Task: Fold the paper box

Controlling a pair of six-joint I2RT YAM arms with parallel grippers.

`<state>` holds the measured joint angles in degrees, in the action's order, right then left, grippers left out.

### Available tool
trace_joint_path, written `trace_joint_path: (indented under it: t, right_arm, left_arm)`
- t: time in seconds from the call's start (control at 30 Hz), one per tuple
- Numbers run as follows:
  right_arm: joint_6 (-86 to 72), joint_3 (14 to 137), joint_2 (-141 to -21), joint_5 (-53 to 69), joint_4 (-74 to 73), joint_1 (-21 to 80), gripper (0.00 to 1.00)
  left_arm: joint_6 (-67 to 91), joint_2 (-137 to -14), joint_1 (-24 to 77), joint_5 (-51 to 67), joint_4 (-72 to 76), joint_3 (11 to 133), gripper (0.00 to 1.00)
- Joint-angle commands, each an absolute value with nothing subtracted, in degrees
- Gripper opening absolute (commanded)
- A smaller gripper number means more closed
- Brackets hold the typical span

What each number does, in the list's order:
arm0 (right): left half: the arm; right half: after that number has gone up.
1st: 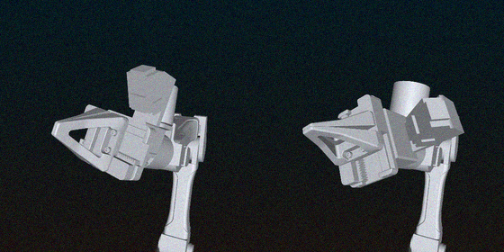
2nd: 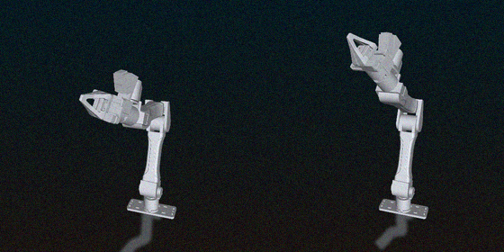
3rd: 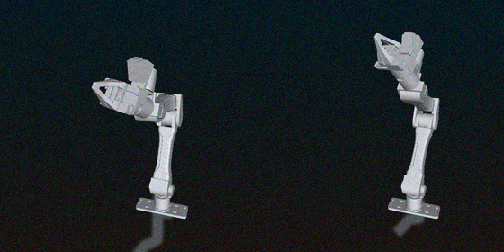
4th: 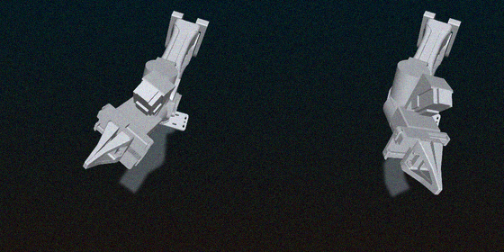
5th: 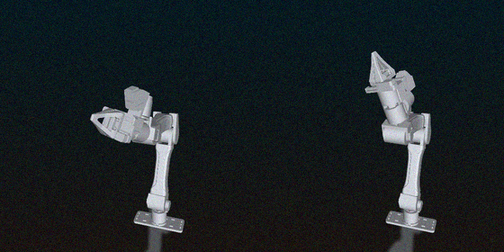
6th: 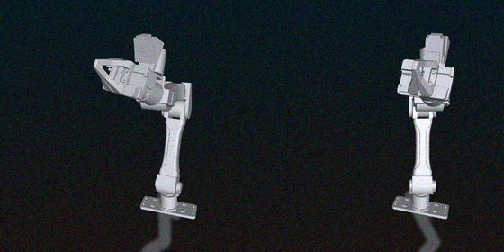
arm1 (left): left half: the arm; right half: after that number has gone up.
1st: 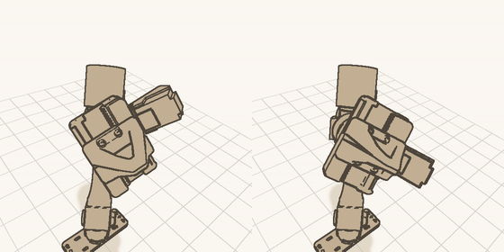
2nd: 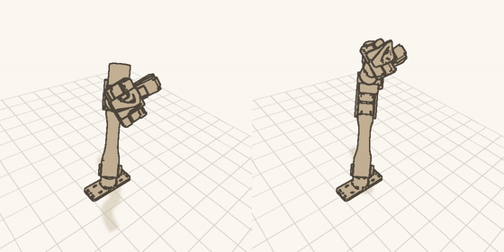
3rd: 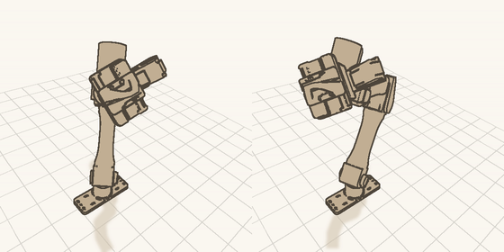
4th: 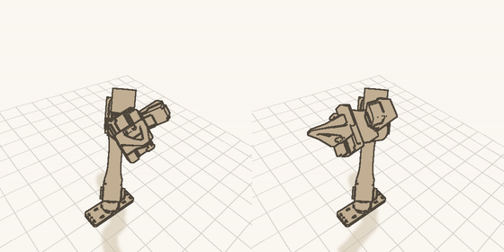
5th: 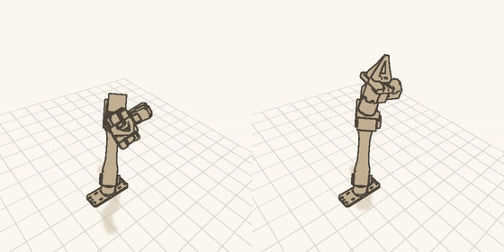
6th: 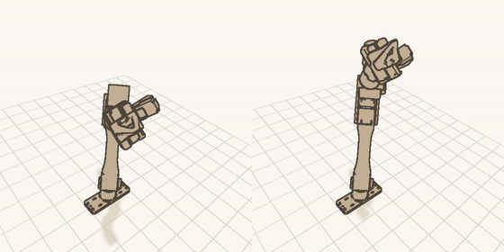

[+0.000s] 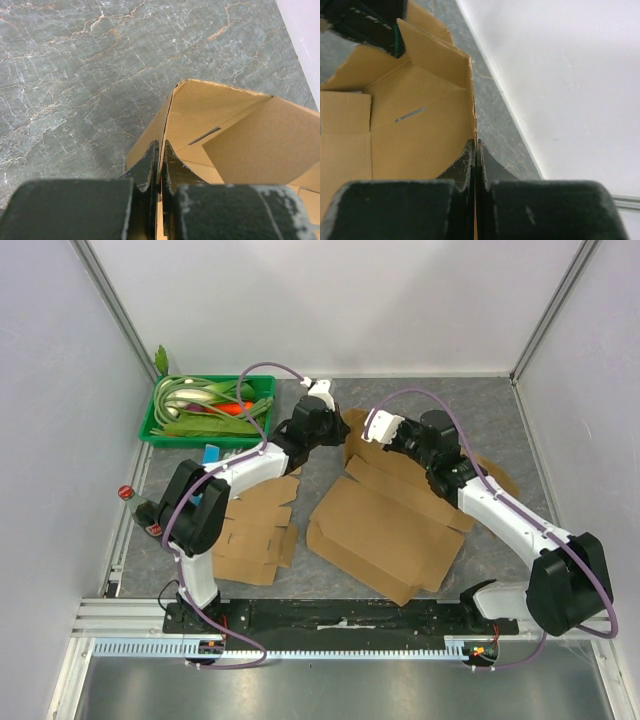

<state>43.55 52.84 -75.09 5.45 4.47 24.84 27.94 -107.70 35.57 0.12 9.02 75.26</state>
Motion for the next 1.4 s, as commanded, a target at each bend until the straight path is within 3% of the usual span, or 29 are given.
trace_joint_path:
  t: [0.0, 0.2, 0.4, 0.73, 0.93, 1.07, 1.2, 1.37]
  right_arm:
    - [44.65, 53.96, -76.11, 1.41, 18.19, 25.05, 0.0]
    - [46.14, 53.97, -76.82, -1.4, 20.21, 27.32, 0.0]
    - [47.46, 47.03, -74.18, -3.6, 25.58, 31.28, 0.0]
    - [57.28, 38.94, -71.72, -3.34, 20.22, 38.84, 0.0]
    - [55.72, 34.37, -70.31, -3.08, 25.91, 39.81, 0.0]
    - [51.51, 33.31, -69.96, -0.1, 28.65, 38.24, 0.0]
    - [52.47, 34.01, -70.84, 2.46, 25.85, 37.0, 0.0]
    - [53.26, 35.07, -70.58, 6.31, 23.47, 34.46, 0.0]
  left_arm:
    - [29.01, -103.63, 35.42, 2.11, 11.16, 77.78, 0.02]
    - [29.35, -100.55, 34.72, 3.86, 12.12, 74.89, 0.02]
    - [30.5, -97.65, 34.89, 5.45, 24.6, 64.35, 0.02]
    - [25.58, -95.54, 35.95, 5.27, 40.24, 48.09, 0.02]
    - [25.58, -93.43, 36.39, 6.85, 41.13, 45.35, 0.03]
    - [26.1, -90.54, 36.47, 7.3, 39.73, 43.77, 0.18]
    - [25.23, -84.56, 36.47, 3.52, 34.81, 42.72, 0.44]
    - [22.95, -77.79, 36.39, 0.52, 31.56, 42.45, 0.5]
